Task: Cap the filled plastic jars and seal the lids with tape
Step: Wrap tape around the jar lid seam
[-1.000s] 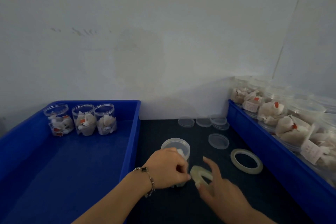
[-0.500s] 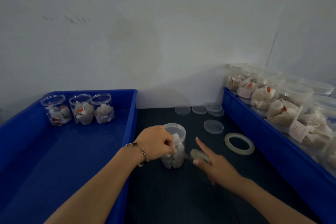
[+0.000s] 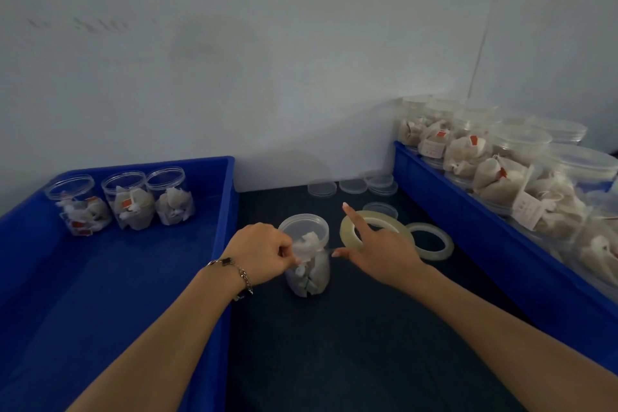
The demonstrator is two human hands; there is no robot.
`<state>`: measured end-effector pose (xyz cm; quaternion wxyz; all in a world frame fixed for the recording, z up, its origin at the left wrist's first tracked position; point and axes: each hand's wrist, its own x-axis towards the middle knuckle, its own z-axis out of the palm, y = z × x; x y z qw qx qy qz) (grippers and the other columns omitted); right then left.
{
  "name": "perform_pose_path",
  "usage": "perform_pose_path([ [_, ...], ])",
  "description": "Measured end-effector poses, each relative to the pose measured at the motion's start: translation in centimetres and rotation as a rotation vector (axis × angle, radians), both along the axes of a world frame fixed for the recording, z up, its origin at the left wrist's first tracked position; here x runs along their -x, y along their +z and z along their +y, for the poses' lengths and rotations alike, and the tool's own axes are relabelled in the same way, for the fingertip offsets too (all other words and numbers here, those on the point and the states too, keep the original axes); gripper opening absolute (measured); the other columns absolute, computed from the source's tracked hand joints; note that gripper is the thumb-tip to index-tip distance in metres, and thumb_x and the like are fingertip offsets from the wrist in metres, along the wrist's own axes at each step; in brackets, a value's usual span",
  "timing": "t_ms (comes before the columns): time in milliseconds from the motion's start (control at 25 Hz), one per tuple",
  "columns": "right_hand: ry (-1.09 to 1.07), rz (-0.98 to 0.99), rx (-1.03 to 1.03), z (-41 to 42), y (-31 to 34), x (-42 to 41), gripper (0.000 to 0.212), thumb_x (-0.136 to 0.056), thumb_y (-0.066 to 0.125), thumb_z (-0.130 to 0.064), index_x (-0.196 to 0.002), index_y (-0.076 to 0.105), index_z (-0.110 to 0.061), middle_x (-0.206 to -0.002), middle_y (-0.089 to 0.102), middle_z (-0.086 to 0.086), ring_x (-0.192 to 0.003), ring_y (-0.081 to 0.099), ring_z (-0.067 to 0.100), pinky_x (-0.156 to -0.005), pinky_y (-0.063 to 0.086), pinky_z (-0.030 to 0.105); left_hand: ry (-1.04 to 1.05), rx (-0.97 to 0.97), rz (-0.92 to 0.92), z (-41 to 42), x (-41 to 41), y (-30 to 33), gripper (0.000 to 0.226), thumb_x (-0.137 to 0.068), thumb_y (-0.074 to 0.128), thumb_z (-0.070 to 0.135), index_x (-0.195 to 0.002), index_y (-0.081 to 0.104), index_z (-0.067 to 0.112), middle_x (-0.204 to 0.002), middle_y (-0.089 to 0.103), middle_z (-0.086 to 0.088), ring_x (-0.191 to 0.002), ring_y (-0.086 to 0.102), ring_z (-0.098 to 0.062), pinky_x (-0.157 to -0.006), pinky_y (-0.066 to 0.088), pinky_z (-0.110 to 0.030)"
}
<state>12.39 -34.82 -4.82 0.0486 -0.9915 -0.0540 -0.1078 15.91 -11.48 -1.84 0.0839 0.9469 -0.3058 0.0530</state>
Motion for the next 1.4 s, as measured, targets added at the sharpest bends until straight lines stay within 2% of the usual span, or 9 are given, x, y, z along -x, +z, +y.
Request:
perform_pose_path([
  [360, 0.075, 0.046, 0.007, -0.1, -0.2, -1.7, 0.073, -0.083, 0.027, -0.075, -0.126, -0.03, -0.059, -0.061, 0.055, -0.005, -0.056, 0.056, 0.01, -0.051, 0.047, 0.028, 0.071, 0.035, 0.089, 0.5, -0.6, -0.6, 0.027, -0.085, 0.058, 0.053, -0.071, 0.06, 0.03, -0.075, 0.059, 0.013, -0.073, 0.055, -0.004, -0.063, 0.042, -0.022],
  [480, 0.103, 0.09, 0.015, -0.3, -0.1, -1.9, 0.069, -0.086, 0.028, -0.072, -0.133, -0.021, -0.061, -0.066, 0.058, -0.005, -0.058, 0.055, 0.01, -0.05, 0.042, 0.025, 0.102, 0.052, 0.11, 0.5, -0.7, -0.7, 0.029, -0.085, 0.057, 0.054, -0.081, 0.067, 0.026, -0.084, 0.065, 0.008, -0.078, 0.059, -0.008, -0.066, 0.047, -0.024],
  [600, 0.123, 0.108, 0.036, -0.3, -0.4, -2.3, 0.063, -0.091, 0.033, -0.064, -0.14, -0.006, -0.059, -0.081, 0.066, -0.002, -0.056, 0.049, 0.007, -0.045, 0.033, 0.021, 0.129, 0.108, 0.162, 0.5, -0.7, -0.9, 0.027, -0.085, 0.059, 0.052, -0.08, 0.066, 0.027, -0.084, 0.065, 0.009, -0.078, 0.059, -0.008, -0.061, 0.043, -0.021],
  [720, 0.138, 0.102, -0.026, -0.2, -1.1, -2.5, 0.06, -0.093, 0.035, -0.061, -0.143, 0.003, -0.056, -0.109, 0.066, -0.002, -0.081, 0.06, 0.012, -0.06, 0.045, 0.027, 0.199, 0.174, 0.229, 0.2, -0.8, -1.2, 0.031, -0.082, 0.061, 0.053, -0.078, 0.066, 0.023, -0.083, 0.067, 0.002, -0.073, 0.059, -0.01, -0.065, 0.048, -0.026],
  [800, 0.149, 0.111, -0.117, -0.1, -1.3, -2.3, 0.058, -0.093, 0.036, -0.059, -0.144, 0.007, -0.055, -0.131, 0.056, -0.005, -0.107, 0.059, 0.018, -0.081, 0.049, 0.036, 0.298, 0.194, 0.253, 0.0, -1.0, -1.5, 0.048, -0.077, 0.063, 0.059, -0.09, 0.067, 0.013, -0.09, 0.067, -0.005, -0.072, 0.057, -0.012, -0.07, 0.052, -0.031],
  [880, 0.174, 0.13, -0.216, 0.0, -1.3, -2.0, 0.056, -0.094, 0.038, -0.057, -0.143, 0.009, -0.056, -0.141, 0.047, -0.011, -0.106, 0.059, 0.01, -0.083, 0.048, 0.027, 0.319, 0.257, 0.374, 0.0, -1.1, -1.9, 0.058, -0.079, 0.063, 0.057, -0.116, 0.057, 0.013, -0.112, 0.062, -0.006, -0.092, 0.058, -0.013, -0.079, 0.049, -0.031],
  [1040, 0.169, 0.186, -0.415, 0.4, -0.9, -1.4, 0.055, -0.09, 0.037, -0.064, -0.14, 0.014, -0.061, -0.112, 0.062, -0.02, -0.053, 0.057, 0.005, -0.06, 0.048, 0.018, 0.117, 0.481, 0.655, -0.3, -0.4, -1.7, 0.046, -0.092, 0.055, 0.039, -0.133, 0.045, 0.019, -0.132, 0.054, -0.001, -0.121, 0.051, -0.014, -0.105, 0.04, -0.037],
  [1240, 0.192, 0.141, -0.808, 1.3, 1.7, -0.7, 0.05, -0.078, 0.04, -0.074, -0.125, 0.043, -0.06, -0.052, 0.058, -0.007, -0.042, 0.05, 0.006, -0.041, 0.041, 0.021, 0.204, 1.006, 0.647, -1.0, 0.8, 0.3, 0.041, -0.08, 0.058, 0.047, -0.104, 0.052, 0.014, -0.107, 0.062, -0.004, -0.094, 0.063, -0.013, -0.081, 0.052, -0.027],
  [1400, 0.189, 0.067, -1.095, 2.5, 5.2, 0.3, 0.035, -0.072, 0.051, -0.07, -0.107, 0.05, -0.068, -0.045, 0.052, -0.002, -0.04, 0.045, 0.007, -0.037, 0.034, 0.019, 0.235, 1.365, 0.672, -2.1, 1.4, 1.9, 0.058, -0.065, 0.062, 0.052, -0.101, 0.052, 0.008, -0.099, 0.067, -0.01, -0.091, 0.068, -0.025, -0.084, 0.055, -0.043],
])
